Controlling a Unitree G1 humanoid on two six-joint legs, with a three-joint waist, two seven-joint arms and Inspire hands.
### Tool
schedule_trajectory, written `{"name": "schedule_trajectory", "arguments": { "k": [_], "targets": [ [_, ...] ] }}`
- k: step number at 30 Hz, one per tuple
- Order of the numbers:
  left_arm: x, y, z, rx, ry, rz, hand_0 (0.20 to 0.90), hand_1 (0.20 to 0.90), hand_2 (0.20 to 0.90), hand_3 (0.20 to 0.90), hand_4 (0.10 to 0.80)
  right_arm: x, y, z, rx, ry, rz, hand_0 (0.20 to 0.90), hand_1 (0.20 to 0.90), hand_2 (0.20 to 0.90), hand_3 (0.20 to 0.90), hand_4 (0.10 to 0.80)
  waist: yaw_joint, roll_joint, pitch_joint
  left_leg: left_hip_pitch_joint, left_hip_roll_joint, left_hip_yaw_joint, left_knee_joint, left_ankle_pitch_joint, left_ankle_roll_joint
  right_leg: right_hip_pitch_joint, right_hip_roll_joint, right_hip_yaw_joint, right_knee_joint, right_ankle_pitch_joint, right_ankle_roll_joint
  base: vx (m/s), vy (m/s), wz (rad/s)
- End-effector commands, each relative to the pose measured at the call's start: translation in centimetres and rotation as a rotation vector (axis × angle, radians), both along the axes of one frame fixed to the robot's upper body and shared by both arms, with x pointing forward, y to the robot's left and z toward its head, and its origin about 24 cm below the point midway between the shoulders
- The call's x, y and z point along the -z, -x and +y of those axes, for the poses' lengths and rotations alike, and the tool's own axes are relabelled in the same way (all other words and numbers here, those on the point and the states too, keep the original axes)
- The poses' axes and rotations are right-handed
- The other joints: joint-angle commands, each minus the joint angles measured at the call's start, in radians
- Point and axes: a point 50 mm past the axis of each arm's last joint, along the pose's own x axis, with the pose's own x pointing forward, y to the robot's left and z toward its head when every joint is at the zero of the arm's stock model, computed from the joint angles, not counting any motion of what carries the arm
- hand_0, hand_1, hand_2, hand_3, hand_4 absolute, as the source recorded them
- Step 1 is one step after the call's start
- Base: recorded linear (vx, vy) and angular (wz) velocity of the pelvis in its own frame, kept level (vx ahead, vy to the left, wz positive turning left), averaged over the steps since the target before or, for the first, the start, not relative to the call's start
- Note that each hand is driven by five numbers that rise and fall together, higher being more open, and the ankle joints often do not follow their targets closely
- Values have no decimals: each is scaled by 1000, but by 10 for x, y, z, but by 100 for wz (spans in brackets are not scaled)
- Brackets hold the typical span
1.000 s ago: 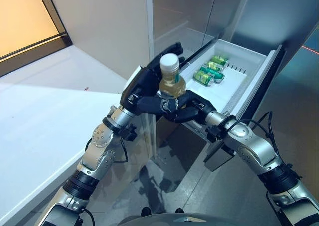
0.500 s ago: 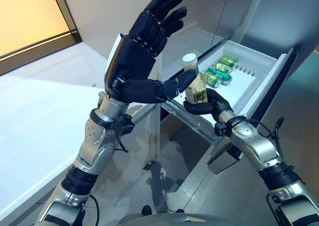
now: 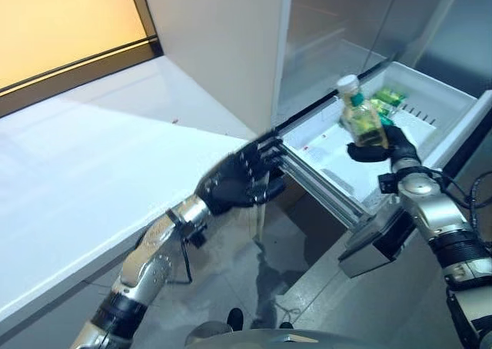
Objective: Put drinks into fridge and close the fridge
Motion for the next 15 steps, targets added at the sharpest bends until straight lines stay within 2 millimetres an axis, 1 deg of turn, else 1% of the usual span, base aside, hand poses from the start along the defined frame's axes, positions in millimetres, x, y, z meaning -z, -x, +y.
{"name": "schedule_trajectory", "arguments": {
  "k": [1, 2, 3, 5, 7, 9, 10, 11, 12, 15],
  "targets": [
    [-9, 12, -15, 145, 147, -22, 900, 900, 900, 900, 800, -125, -20, -21, 18, 198, -395, 300, 300, 300, 200, 100, 45, -29, -77, 6, 4, 59, 12, -91, -10, -29, 3, -35, 53, -28, 21, -13, -5, 24],
    [-5, 14, -15, 144, 137, -7, 900, 900, 900, 900, 800, -123, -20, -24, 27, 204, -375, 300, 300, 300, 200, 100, 47, -28, -74, 4, 4, 58, 12, -90, -10, -31, 2, -37, 54, -29, 21, -24, -12, 27],
    [9, 21, -14, 186, 55, 30, 900, 900, 900, 900, 800, -118, -19, -36, 69, 213, -310, 300, 300, 300, 200, 100, 55, -26, -63, -5, 5, 58, 15, -86, -11, -37, -1, -45, 58, -28, 22, -17, -9, 19],
    [16, 25, -13, 207, 8, 42, 900, 900, 900, 900, 800, -117, -19, -41, 85, 216, -281, 300, 300, 300, 200, 100, 58, -24, -57, -12, 5, 58, 16, -83, -10, -42, -1, -47, 59, -27, 21, -21, -8, 21],
    [35, 33, -10, 243, -76, 107, 900, 900, 900, 900, 800, -110, -19, -52, 126, 216, -207, 300, 300, 300, 200, 100, 61, -15, -39, -28, 6, 59, 19, -77, -9, -59, -3, -47, 66, -26, 21, -53, 0, 9],
    [49, 38, -6, 272, -153, 150, 900, 900, 900, 900, 800, -104, -18, -59, 148, 216, -142, 300, 300, 300, 200, 100, 62, -7, -25, -41, 7, 60, 23, -74, -9, -72, -4, -46, 71, -24, 22, -50, -12, 8],
    [61, 41, -2, 274, -248, 171, 900, 900, 900, 900, 800, -98, -17, -64, 163, 215, -88, 300, 300, 300, 200, 100, 62, -3, -15, -51, 8, 61, 26, -72, -8, -84, -4, -43, 76, -24, 22, -28, -20, 14],
    [64, 41, -1, 272, -265, 171, 900, 900, 900, 900, 800, -97, -17, -65, 164, 213, -78, 300, 300, 300, 200, 100, 62, -2, -13, -52, 9, 61, 26, -72, -7, -86, -4, -43, 77, -24, 22, -20, -22, 19],
    [72, 43, 2, 272, -306, 195, 900, 900, 900, 900, 800, -94, -18, -66, 165, 211, -48, 300, 300, 300, 200, 100, 60, 0, -5, -56, 9, 63, 27, -71, -7, -90, -4, -42, 78, -23, 24, -15, -20, 16],
    [96, 45, 20, 186, -461, 246, 900, 900, 900, 900, 800, -87, -18, -68, 172, 200, 16, 300, 300, 300, 200, 100, 59, 4, 20, -72, 11, 68, 33, -71, -5, -108, -4, -35, 86, -23, 24, -31, -32, 5]
  ]
}}
